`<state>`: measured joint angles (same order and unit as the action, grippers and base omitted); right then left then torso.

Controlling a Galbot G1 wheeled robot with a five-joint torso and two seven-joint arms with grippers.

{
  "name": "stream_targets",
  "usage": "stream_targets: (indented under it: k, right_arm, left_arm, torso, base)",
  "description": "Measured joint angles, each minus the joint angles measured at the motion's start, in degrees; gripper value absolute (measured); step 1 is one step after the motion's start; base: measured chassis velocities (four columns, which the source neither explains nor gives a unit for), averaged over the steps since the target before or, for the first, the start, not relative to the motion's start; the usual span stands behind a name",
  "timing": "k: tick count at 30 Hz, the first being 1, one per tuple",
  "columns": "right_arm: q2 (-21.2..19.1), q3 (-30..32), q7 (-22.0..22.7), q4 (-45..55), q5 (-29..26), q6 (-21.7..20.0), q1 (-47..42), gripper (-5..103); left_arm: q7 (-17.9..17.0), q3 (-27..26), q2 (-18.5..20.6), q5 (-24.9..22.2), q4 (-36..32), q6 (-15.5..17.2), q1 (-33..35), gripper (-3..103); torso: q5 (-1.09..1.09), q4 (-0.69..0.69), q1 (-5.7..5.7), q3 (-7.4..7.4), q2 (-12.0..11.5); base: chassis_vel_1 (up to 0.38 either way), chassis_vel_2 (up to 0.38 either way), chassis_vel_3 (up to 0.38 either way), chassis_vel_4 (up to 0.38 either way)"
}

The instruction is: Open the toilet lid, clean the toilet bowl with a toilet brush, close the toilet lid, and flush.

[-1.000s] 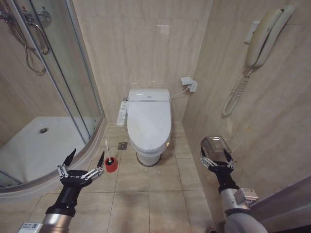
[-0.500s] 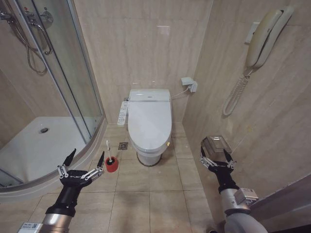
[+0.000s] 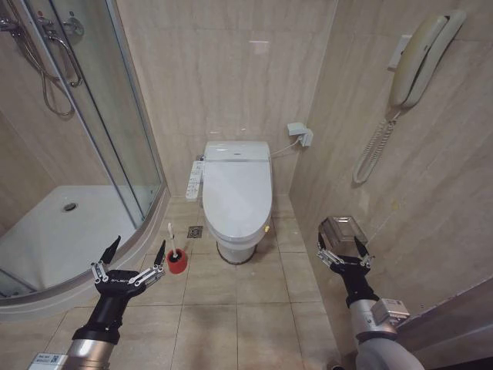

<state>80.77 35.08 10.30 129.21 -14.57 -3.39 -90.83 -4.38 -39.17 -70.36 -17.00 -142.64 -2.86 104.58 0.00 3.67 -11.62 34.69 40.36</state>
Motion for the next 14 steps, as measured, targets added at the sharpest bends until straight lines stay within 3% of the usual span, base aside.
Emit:
stream_targets:
  k: [14]
  right_arm:
    - [0.00, 0.00, 0.00, 0.00, 0.00, 0.00, 0.00, 100]
  left_arm:
    - [0.00, 0.00, 0.00, 0.00, 0.00, 0.00, 0.00, 100]
  torso:
    - [0.00, 0.00, 0.00, 0.00, 0.00]
  base:
    - [0.000, 0.000, 0.000, 0.000]
